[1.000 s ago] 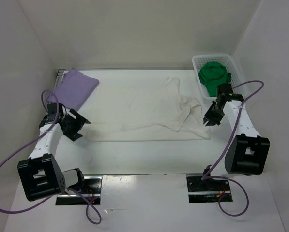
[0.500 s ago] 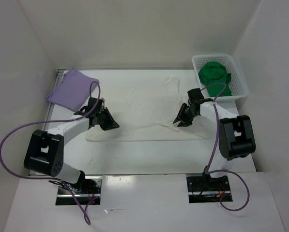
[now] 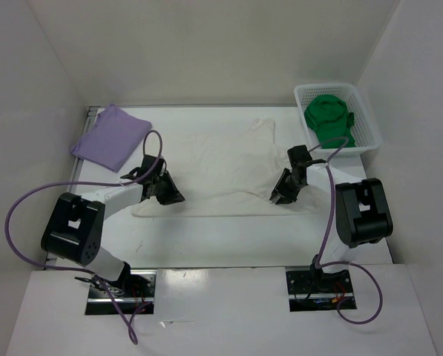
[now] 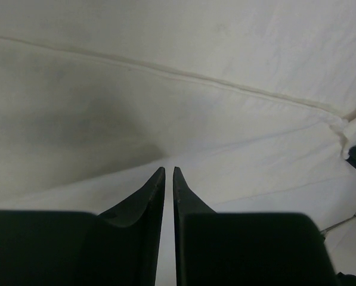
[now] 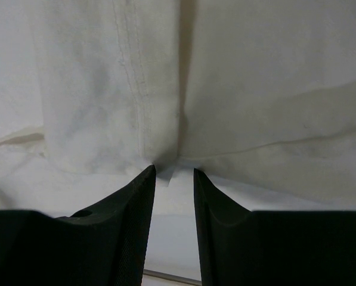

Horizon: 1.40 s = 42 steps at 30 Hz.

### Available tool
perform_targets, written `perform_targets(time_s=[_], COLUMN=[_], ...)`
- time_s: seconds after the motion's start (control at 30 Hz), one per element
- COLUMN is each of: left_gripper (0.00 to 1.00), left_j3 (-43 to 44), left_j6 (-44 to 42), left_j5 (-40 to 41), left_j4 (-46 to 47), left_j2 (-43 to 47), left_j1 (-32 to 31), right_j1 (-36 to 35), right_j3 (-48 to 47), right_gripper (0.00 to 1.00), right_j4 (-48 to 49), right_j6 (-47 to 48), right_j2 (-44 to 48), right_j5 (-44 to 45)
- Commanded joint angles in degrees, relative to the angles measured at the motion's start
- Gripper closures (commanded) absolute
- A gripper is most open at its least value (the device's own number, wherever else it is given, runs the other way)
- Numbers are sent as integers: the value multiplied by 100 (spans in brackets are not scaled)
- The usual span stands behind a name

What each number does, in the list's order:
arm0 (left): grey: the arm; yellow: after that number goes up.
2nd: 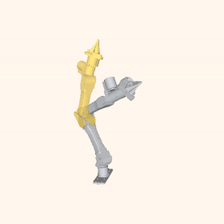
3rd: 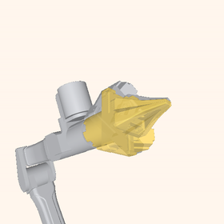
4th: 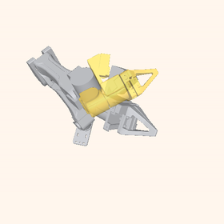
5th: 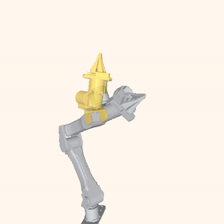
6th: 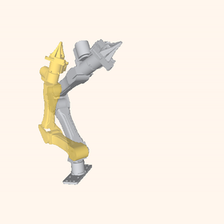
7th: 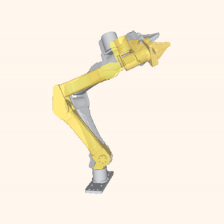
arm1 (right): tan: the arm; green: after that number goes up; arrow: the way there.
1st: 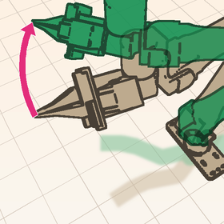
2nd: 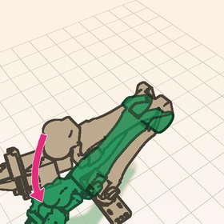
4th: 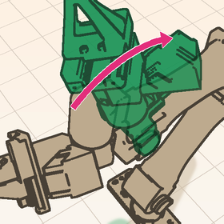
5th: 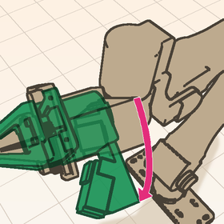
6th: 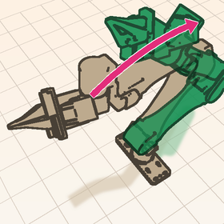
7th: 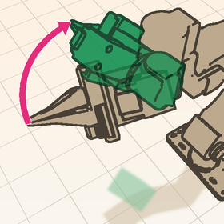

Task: Fold and stack the t-shirts
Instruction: Fold the flattened tshirt in 1/3 of the way

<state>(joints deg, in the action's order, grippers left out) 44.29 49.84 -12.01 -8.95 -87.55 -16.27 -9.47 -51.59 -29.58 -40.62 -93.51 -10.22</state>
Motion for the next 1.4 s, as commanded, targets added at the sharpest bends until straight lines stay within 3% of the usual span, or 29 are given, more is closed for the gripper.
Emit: perform_targets(time_s=[0.0,0.37,0.57,1.07,1.27,1.37], left_gripper=[84,82,82,82,82,82], left_j3=[-96,-386,-571,-378,-194,-132], left_j6=[-10,-63,-63,-10,-10,-10], left_j5=[374,384,507,445,445,498], left_j4=[51,-10,-10,-177,-230,-283], left_j2=[18,185,291,572,739,801], left_j1=[10,72,124,124,124,124], right_j1=[25,25,25,-291,-458,-459], right_j3=[88,35,-219,-2643,-2970,-2918], right_gripper=[63,68,91,98,76,58], right_j4=[225,462,585,647,700,647], right_j6=[-69,-69,-16,-16,-130,-78], right_j2=[106,-26,-79,-1581,-1705,-1601], right_j5=[-94,-534,-534,-1193,-1263,-1386])
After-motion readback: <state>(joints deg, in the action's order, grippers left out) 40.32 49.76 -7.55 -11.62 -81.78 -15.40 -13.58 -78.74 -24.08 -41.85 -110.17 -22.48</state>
